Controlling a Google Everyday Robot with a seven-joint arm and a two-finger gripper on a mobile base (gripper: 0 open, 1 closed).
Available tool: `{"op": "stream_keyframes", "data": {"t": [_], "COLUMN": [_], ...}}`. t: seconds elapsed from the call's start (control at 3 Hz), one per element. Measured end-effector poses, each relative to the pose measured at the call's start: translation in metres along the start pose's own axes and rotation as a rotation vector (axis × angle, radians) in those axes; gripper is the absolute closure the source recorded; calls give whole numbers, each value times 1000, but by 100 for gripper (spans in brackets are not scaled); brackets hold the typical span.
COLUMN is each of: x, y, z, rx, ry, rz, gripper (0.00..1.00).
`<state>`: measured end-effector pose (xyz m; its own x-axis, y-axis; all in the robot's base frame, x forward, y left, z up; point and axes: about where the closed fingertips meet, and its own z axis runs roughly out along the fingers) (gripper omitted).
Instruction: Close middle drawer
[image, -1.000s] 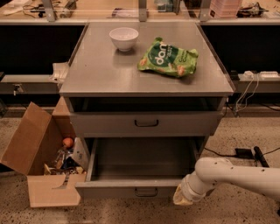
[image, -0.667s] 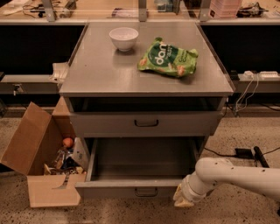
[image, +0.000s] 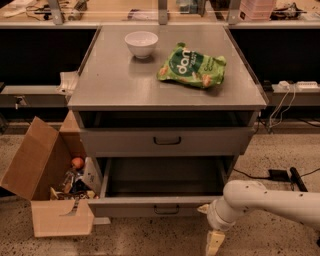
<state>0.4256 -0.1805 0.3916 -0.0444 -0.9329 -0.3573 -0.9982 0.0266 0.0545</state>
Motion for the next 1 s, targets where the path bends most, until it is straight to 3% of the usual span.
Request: {"op": "stream_keyframes", "data": {"t": [0.33,0.67,1.0], "x": [0,0,4], "y": [0,-12,-41], "z": [0,-2,-5], "rx": [1,38,135], "ry": [0,2,20], "rz": [-1,-29,-70], "gripper": [0,26,57]}}
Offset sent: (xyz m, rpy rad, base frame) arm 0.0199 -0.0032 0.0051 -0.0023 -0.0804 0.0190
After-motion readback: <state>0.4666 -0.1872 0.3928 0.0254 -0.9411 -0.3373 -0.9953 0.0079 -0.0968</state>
